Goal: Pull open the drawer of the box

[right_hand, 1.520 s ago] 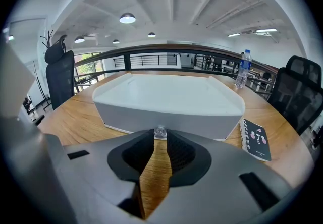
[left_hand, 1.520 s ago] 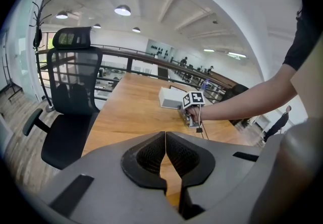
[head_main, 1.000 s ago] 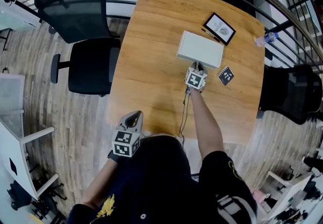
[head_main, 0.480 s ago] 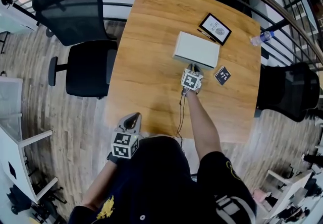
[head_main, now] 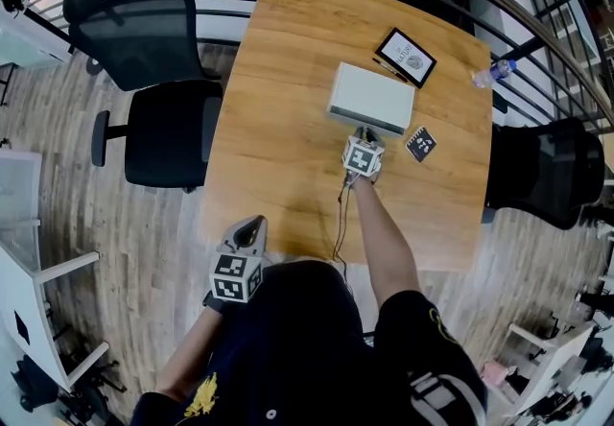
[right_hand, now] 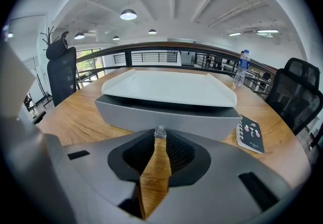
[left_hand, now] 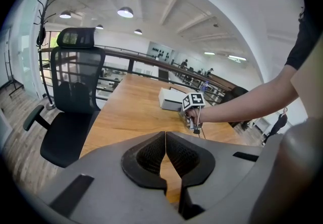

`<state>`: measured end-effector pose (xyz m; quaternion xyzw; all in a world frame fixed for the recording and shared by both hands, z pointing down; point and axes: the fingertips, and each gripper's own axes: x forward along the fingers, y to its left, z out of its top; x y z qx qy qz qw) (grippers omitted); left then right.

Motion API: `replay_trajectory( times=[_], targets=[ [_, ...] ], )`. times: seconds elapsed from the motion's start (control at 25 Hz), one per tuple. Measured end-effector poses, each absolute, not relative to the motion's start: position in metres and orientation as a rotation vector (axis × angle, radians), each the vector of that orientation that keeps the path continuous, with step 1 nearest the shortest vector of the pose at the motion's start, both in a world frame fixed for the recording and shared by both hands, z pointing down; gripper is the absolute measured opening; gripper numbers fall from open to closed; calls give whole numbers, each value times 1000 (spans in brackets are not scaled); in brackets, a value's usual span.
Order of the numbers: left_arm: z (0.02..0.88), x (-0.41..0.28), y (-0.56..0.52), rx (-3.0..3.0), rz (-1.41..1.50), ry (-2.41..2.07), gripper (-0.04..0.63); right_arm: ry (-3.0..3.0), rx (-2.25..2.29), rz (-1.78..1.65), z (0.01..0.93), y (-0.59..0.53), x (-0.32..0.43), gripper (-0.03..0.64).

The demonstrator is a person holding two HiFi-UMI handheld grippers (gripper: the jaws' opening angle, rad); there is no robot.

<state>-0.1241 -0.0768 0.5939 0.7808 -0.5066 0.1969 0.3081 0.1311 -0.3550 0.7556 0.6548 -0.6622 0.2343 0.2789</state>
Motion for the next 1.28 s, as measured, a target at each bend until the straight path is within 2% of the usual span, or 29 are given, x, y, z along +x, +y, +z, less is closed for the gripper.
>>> replay_trajectory(
  times=[1.28],
  targets=[
    [585,-120,-71,2115,498,-1332,18,-1778,1730,648,756,-314,124,66]
  ],
)
